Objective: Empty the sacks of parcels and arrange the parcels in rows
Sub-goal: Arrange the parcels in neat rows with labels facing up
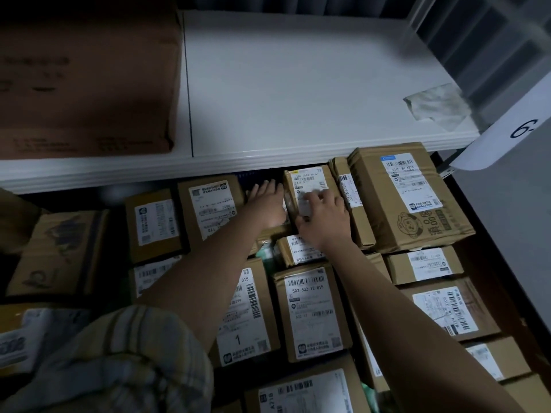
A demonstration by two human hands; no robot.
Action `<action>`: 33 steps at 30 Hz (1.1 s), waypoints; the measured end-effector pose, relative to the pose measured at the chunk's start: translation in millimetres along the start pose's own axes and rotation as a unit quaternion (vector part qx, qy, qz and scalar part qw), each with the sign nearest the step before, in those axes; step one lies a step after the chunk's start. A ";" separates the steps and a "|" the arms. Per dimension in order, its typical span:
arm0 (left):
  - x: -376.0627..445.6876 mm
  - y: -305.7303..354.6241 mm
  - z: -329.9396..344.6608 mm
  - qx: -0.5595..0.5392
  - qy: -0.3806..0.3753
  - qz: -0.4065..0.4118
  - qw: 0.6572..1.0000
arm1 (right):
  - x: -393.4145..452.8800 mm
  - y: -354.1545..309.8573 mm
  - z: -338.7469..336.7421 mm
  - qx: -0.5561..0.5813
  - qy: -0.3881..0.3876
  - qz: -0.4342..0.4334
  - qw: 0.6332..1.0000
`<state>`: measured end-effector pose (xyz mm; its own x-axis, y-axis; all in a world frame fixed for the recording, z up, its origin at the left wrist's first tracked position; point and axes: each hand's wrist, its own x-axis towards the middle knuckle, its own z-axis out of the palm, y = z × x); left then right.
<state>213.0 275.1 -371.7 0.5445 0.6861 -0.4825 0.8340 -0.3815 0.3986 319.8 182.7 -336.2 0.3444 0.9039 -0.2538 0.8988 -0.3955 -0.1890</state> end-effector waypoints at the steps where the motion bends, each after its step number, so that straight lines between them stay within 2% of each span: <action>1: -7.7 -0.5 -2.5 0.003 0.011 0.008 1.000 | -0.9 -1.4 -0.7 0.002 0.001 0.000 1.000; 3: -26.3 -2.0 -5.4 -0.010 0.053 0.032 0.998 | -3.4 -3.2 -1.3 0.009 0.005 0.005 1.000; 6: -66.7 -17.7 -8.3 -0.039 0.202 0.039 0.978 | -12.4 -16.4 0.4 -0.002 0.011 -0.020 1.000; 8: -89.8 -40.0 -11.1 -0.028 0.290 -0.043 0.956 | -15.4 -28.1 2.0 -0.020 0.019 -0.040 0.999; 9: -96.0 -51.6 -10.0 -0.027 0.311 -0.101 0.945 | -15.2 -29.6 2.9 -0.024 0.016 -0.037 0.999; 12: -115.6 -89.3 -8.7 -0.101 0.288 -0.278 0.911 | -13.0 -34.1 3.5 -0.024 -0.015 -0.018 0.999; 15: -127.6 -113.5 -4.0 -0.212 0.260 -0.344 0.877 | -15.3 -36.1 4.6 -0.042 -0.029 -0.014 0.999; 19: -126.3 -119.4 -2.0 -0.298 0.249 -0.333 0.859 | -15.2 -35.6 5.0 -0.036 -0.029 -0.008 0.999; 33: -120.5 -123.1 0.6 -0.285 0.209 -0.301 0.886 | -20.9 -23.9 8.7 -0.011 -0.008 -0.039 0.999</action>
<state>44.8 239.0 -363.1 -0.1636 0.8740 -0.4576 0.7167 0.4240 0.5537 288.7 171.9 -334.6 0.2681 0.9293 -0.2538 0.9289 -0.3193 -0.1876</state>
